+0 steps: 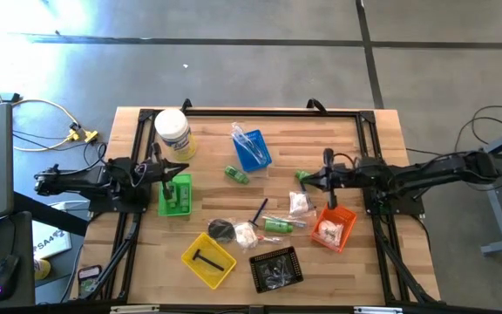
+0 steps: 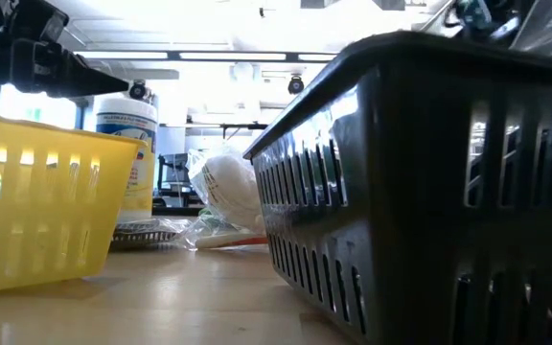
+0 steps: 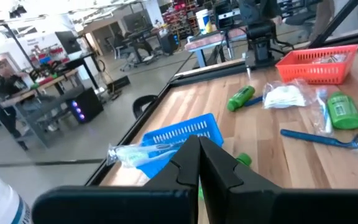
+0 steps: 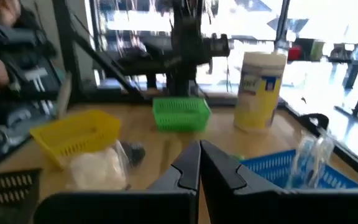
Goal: Pick & Place Travel size toiletries
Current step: Put the blue razor into the yellow bin
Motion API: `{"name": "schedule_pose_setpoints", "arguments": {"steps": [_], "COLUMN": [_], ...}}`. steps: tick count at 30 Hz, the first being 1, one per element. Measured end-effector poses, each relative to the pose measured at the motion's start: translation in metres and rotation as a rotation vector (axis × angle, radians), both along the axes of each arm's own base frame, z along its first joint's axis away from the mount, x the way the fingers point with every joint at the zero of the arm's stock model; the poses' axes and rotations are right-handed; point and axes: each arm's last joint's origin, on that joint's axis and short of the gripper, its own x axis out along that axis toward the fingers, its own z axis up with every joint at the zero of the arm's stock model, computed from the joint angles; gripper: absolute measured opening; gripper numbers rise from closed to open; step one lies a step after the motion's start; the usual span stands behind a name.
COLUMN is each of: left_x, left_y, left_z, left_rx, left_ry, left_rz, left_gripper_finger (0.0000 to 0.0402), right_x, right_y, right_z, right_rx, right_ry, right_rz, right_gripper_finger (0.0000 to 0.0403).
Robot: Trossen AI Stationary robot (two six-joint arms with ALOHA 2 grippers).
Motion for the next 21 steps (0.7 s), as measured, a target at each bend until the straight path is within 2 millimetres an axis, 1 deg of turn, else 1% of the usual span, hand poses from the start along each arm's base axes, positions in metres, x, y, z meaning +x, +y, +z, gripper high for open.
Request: {"name": "schedule_pose_setpoints", "arguments": {"steps": [3, 6, 9, 14, 17, 21], "left_x": [0.0, 0.0, 0.0, 0.0, 0.0, 0.0], "left_y": [0.0, 0.0, 0.0, 0.0, 0.0, 0.0], "left_z": [0.0, 0.0, 0.0, 0.0, 0.0, 0.0], "left_rx": [0.004, 0.004, 0.004, 0.004, 0.003, -0.019], "left_ry": [0.001, 0.001, 0.001, 0.001, 0.001, -0.002], "left_rz": [-0.003, -0.002, -0.002, -0.002, -0.002, -0.003], "left_gripper_finger": [0.0, 0.0, 0.0, 0.0, 0.0, 0.0], "right_x": [0.02, 0.047, 0.079, 0.133, 0.158, 0.186], "right_y": [-0.001, -0.001, 0.001, 0.006, 0.011, 0.016], "right_z": [0.013, 0.023, 0.026, 0.028, 0.023, 0.01], "right_rx": [0.004, 0.003, -0.027, -0.037, -0.077, -0.086], "right_ry": [0.13, 0.332, 0.522, 0.677, 0.737, 0.831], "right_rz": [-0.037, -0.023, 0.039, 0.205, 0.302, 0.337], "right_gripper_finger": [0.0003, 0.0003, 0.0003, 0.0011, 0.0038, 0.0104]}}
